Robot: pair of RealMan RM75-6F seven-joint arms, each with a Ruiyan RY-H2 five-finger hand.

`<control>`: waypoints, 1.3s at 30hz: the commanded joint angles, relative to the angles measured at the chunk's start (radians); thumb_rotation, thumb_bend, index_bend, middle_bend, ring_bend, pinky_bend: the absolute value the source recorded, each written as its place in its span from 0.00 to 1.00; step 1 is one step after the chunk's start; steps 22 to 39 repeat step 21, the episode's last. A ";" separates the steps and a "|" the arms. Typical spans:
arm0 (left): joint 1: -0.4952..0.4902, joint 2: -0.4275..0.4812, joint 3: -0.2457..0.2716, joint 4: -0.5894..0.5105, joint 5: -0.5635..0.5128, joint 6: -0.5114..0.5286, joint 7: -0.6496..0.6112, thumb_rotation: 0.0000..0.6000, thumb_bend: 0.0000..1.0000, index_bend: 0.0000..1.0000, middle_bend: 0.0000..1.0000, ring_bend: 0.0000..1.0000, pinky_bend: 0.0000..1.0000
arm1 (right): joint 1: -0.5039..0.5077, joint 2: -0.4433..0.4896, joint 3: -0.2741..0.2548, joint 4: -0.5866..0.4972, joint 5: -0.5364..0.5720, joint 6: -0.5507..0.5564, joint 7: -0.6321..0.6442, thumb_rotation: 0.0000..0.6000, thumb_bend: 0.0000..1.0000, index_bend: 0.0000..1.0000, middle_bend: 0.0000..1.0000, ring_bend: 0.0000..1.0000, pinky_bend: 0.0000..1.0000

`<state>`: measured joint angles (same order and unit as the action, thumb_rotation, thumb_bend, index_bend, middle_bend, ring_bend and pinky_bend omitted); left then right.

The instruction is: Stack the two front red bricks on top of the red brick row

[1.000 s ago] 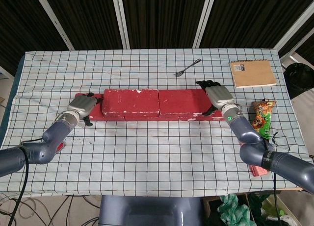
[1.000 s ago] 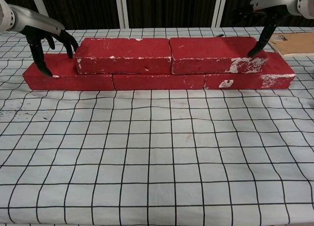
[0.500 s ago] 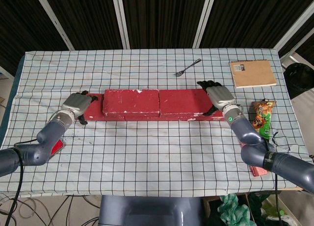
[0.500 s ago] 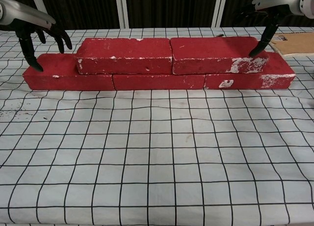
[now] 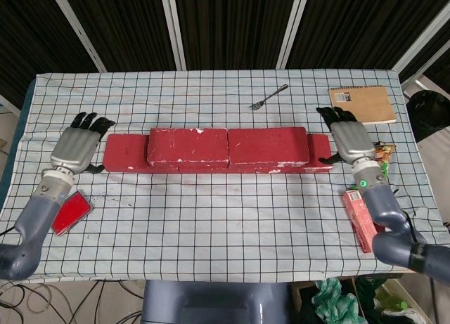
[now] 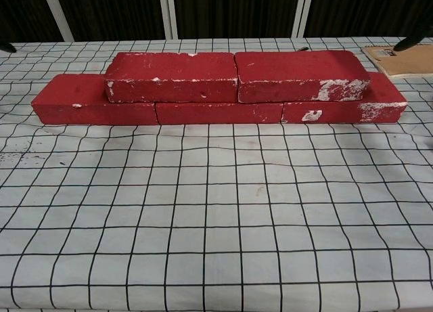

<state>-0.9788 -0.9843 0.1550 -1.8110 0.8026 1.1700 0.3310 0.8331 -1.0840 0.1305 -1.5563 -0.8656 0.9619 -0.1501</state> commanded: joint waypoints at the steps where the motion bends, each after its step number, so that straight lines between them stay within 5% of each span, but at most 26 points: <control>1: 0.218 0.048 0.069 -0.130 0.241 0.232 -0.062 1.00 0.10 0.11 0.10 0.00 0.00 | -0.198 0.118 -0.069 -0.169 -0.176 0.255 0.031 1.00 0.00 0.01 0.05 0.00 0.08; 9: 0.553 -0.019 0.191 -0.039 0.542 0.546 -0.240 1.00 0.08 0.11 0.10 0.00 0.00 | -0.517 0.145 -0.277 -0.288 -0.458 0.587 0.049 1.00 0.00 0.01 0.05 0.00 0.08; 13: 0.666 -0.075 0.202 0.059 0.622 0.638 -0.251 1.00 0.08 0.11 0.10 0.00 0.00 | -0.626 0.073 -0.319 -0.235 -0.544 0.688 0.044 1.00 0.00 0.01 0.05 0.00 0.08; 20: 0.761 -0.125 0.187 0.153 0.696 0.665 -0.315 1.00 0.08 0.11 0.09 0.00 0.00 | -0.716 -0.033 -0.292 -0.153 -0.593 0.784 -0.030 1.00 0.00 0.01 0.04 0.00 0.08; 39: 0.767 -0.122 0.185 0.154 0.702 0.657 -0.320 1.00 0.08 0.11 0.09 0.00 0.00 | -0.720 -0.037 -0.289 -0.147 -0.602 0.786 -0.042 1.00 0.00 0.01 0.04 0.00 0.08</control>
